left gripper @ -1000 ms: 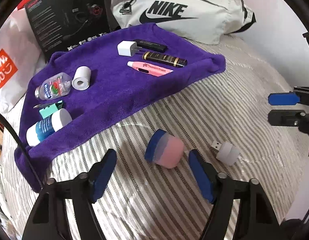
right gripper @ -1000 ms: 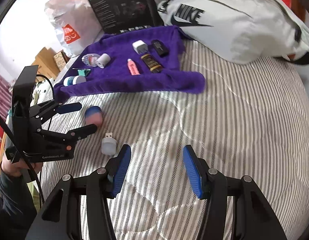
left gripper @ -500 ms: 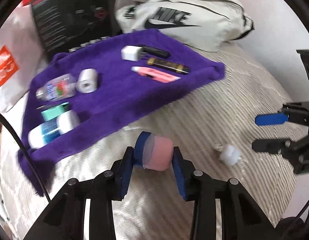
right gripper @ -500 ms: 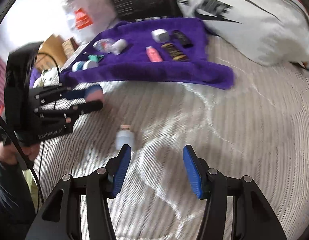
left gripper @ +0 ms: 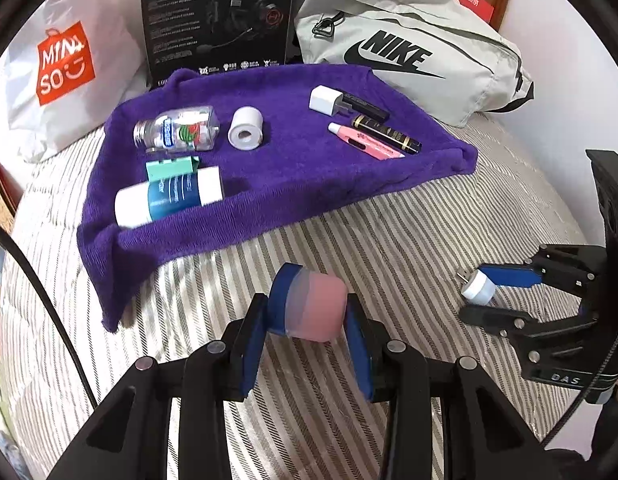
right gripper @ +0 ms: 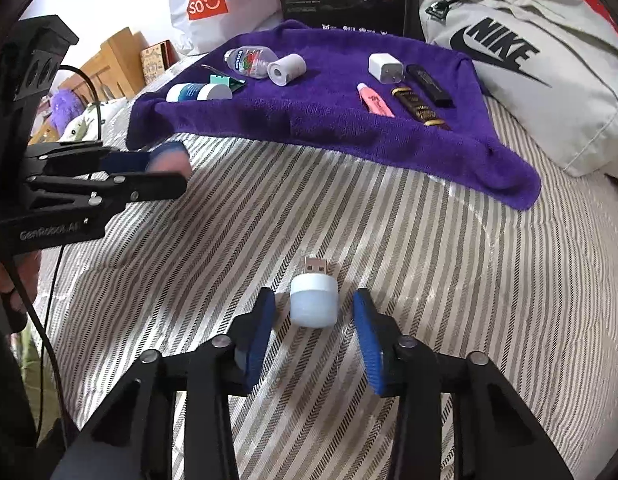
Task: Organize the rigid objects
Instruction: 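Lift the pink-and-blue cap with the left tool while the right tool grasps the white USB light, then carry the pink-and-blue cap and the USB light over the purple towel with both tools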
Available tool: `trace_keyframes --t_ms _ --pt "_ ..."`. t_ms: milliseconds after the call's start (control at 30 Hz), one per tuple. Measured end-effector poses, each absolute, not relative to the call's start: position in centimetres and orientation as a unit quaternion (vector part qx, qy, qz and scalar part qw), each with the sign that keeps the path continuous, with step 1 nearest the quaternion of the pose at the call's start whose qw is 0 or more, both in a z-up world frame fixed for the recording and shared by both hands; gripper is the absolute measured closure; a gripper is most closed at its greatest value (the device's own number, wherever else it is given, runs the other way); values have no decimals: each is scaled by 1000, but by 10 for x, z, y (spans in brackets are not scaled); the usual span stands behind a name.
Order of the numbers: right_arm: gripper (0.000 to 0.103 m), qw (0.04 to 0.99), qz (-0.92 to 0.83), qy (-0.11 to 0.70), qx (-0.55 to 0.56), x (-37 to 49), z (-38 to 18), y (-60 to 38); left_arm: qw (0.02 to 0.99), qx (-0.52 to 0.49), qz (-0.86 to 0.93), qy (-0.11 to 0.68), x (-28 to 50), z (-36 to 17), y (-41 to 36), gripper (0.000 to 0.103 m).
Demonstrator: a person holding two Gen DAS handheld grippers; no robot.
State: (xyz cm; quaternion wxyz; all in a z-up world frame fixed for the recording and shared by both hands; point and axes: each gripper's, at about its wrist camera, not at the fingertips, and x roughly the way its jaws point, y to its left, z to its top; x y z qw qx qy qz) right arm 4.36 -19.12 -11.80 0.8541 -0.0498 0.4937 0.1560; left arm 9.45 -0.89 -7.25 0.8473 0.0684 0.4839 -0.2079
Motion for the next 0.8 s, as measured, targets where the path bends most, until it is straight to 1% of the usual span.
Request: trace_keyframes --t_ms 33,67,233,333,800 --pt "79 855 151 493 -51 44 -118 -192 847 67 -207 485 94 -73 -8 67" --pt "79 856 147 494 -47 45 -118 -194 847 65 -207 485 93 -74 -8 67" --pt "79 850 155 504 -9 49 -115 -208 849 55 -212 481 89 -70 -3 67" --pt "79 853 150 501 -8 51 -108 -213 851 41 -216 477 91 -66 1 67" --pt "79 869 171 463 -13 88 -54 -222 863 44 -215 455 119 -36 -3 67"
